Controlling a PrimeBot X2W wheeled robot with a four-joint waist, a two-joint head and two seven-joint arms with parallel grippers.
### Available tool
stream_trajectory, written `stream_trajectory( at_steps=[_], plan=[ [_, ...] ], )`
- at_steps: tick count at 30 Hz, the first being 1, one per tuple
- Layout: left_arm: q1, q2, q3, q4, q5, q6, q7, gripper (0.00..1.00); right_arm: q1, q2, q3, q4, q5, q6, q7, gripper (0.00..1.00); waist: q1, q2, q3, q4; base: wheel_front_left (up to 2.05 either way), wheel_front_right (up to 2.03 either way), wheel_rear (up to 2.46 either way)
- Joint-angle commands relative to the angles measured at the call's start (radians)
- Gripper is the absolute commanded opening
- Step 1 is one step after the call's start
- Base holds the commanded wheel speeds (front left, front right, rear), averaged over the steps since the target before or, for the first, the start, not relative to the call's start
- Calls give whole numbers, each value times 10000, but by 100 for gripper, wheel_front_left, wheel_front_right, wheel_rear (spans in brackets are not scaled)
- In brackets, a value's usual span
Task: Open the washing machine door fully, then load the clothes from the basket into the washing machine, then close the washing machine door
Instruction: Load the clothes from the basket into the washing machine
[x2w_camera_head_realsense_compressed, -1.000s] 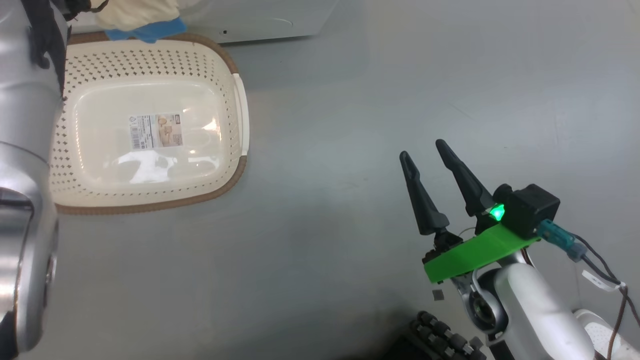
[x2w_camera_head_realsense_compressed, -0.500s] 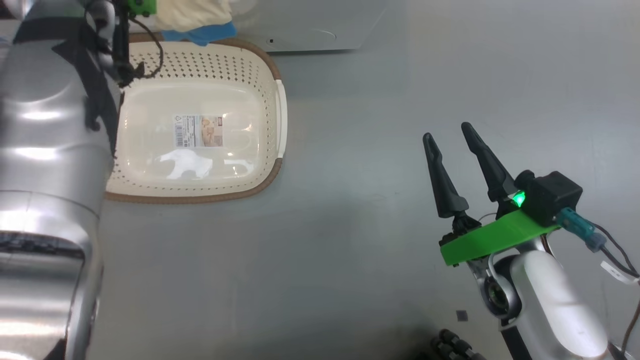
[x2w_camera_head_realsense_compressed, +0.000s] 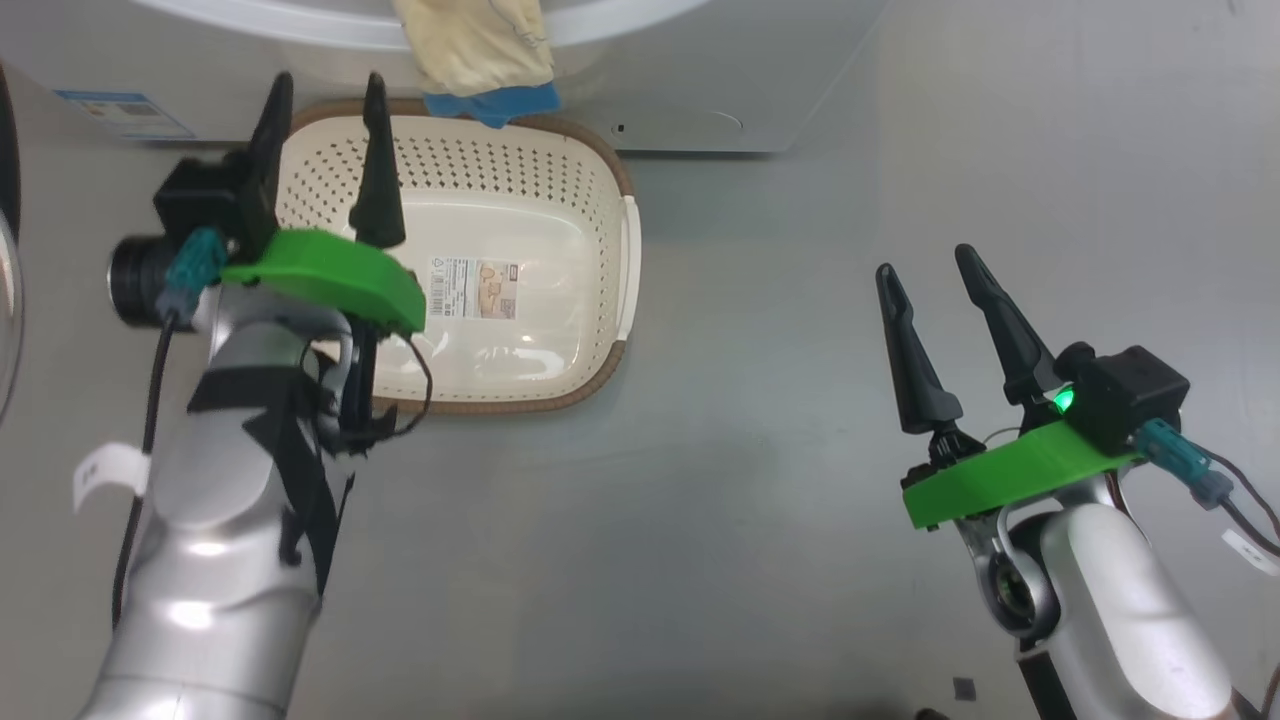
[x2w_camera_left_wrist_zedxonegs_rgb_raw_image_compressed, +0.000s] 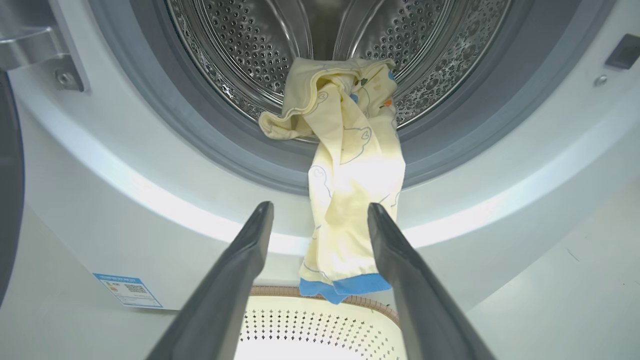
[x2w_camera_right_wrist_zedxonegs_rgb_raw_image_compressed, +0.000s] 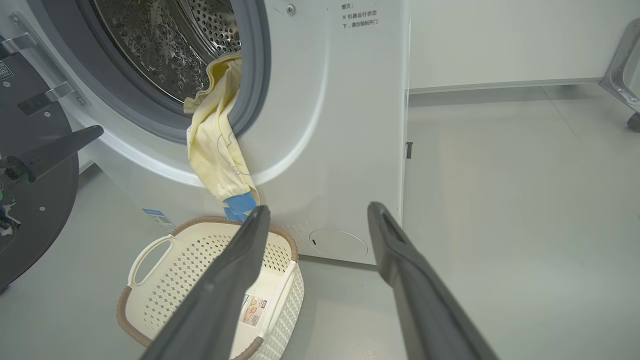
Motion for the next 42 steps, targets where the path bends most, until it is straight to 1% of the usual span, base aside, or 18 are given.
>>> stream_trajectory(
  at_steps=[1, 3, 6, 11, 17, 22, 29, 34, 42],
  plan=[
    [276, 250, 346, -672, -17, 46, -63, 100, 228, -39, 150, -253, -85, 44, -63, 100, 1, -1, -126, 97, 0, 0, 0],
    [1124, 230, 503, -1348, -33, 158, -63, 100, 265, -39, 108, -253, -130, 44, -63, 100, 1, -1, -232, 182, 0, 0, 0],
    [2319, 202, 721, -2439, 1, 204, -64, 100, 351, -39, 122, -217, -179, 44, -63, 100, 1, -1, -501, 243, 0, 0, 0],
    [4198, 126, 1231, -4039, -52, 106, -64, 100, 550, -39, 159, -111, -237, 44, -63, 100, 1, -1, -1172, 276, 0, 0, 0],
    [5967, 51, 2100, -5188, 29, -46, -64, 100, 757, -39, 229, -143, -241, 44, -63, 100, 1, -1, -1709, 159, 0, 0, 0],
    [7248, 24, 2641, -5678, 278, -251, -64, 100, 900, -39, 182, -181, -253, 44, -63, 100, 1, -1, -1844, 7, 0, 0, 0],
    [8289, 5, 2801, -6240, 303, -466, -64, 100, 1037, -39, 116, -196, -256, 44, -63, 100, 1, -1, -1948, -100, 0, 0, 0],
    [8735, 3, 2849, -6583, -122, -247, -64, 100, 1200, -39, -8, -217, -262, 44, -63, 100, 1, -1, -2092, -91, 0, 0, 0],
    [8728, 2, 2754, -6848, 73, -308, -64, 100, 1255, -39, -6, -244, -303, 44, -63, 100, 1, -1, -2106, -112, 0, 0, 0]
  ],
)
